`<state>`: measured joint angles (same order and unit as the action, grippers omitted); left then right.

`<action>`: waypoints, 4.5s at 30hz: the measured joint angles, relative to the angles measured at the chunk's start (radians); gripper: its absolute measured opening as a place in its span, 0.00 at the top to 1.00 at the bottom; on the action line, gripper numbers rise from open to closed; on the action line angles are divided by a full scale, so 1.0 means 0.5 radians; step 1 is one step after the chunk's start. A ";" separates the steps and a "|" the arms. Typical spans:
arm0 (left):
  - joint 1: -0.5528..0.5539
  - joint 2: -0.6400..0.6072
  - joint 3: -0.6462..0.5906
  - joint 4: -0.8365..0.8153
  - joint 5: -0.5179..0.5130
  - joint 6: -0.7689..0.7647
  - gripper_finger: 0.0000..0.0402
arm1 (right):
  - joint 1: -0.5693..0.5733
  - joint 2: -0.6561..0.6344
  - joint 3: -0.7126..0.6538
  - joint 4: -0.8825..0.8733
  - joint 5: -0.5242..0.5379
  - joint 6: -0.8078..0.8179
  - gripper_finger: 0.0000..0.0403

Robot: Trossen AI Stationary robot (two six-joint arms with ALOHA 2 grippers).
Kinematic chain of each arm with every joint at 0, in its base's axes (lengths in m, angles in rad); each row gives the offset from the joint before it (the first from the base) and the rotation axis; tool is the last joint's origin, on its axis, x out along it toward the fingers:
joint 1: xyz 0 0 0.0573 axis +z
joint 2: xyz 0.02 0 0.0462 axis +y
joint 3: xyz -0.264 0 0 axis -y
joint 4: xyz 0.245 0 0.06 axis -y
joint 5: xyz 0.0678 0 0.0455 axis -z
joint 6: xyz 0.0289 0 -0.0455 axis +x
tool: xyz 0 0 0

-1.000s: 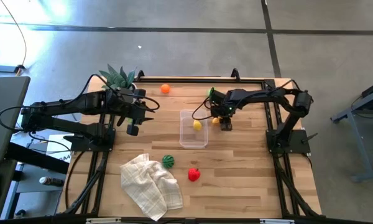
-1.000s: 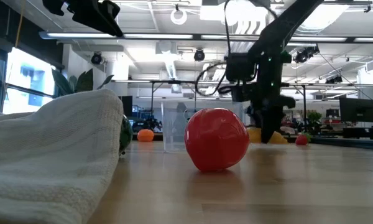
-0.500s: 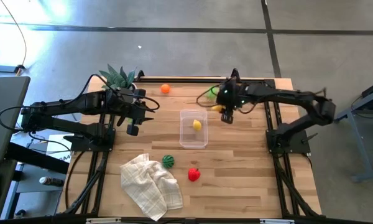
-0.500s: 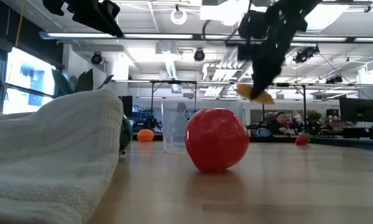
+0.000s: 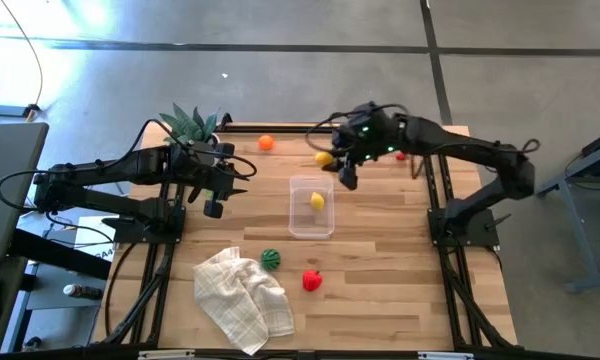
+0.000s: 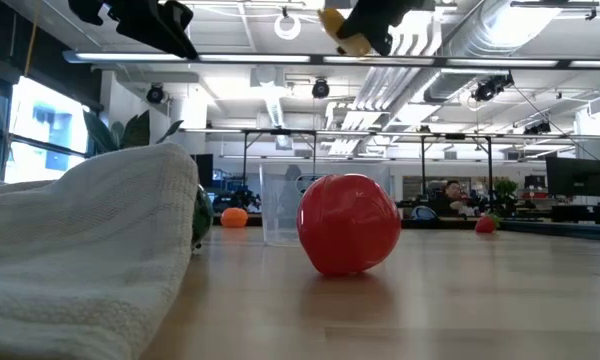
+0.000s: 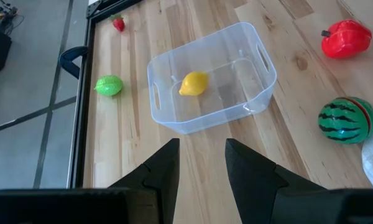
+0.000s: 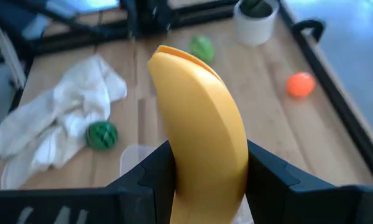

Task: Pick and placing Produce into tupperware
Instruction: Put the yellow banana into the transparent bin, then put the red strawberry into the transparent bin

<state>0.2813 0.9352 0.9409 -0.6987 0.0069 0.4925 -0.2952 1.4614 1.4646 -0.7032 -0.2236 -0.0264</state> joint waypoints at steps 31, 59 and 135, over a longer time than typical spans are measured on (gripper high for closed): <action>0.000 0.000 0.000 0.000 0.000 0.000 0.71 | 0.318 1.014 -0.121 0.122 -0.073 -0.173 0.65; 0.000 0.000 0.000 0.000 0.000 0.000 0.71 | 0.383 1.137 -0.121 0.060 0.096 -0.436 0.60; 0.000 -0.001 -0.001 0.000 0.000 0.000 0.71 | 0.318 0.933 0.480 -0.744 0.347 -0.337 0.48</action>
<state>0.2813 0.9348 0.9405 -0.6987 0.0070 0.4923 -0.1360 1.9278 1.7048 -1.0751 -0.0501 -0.1951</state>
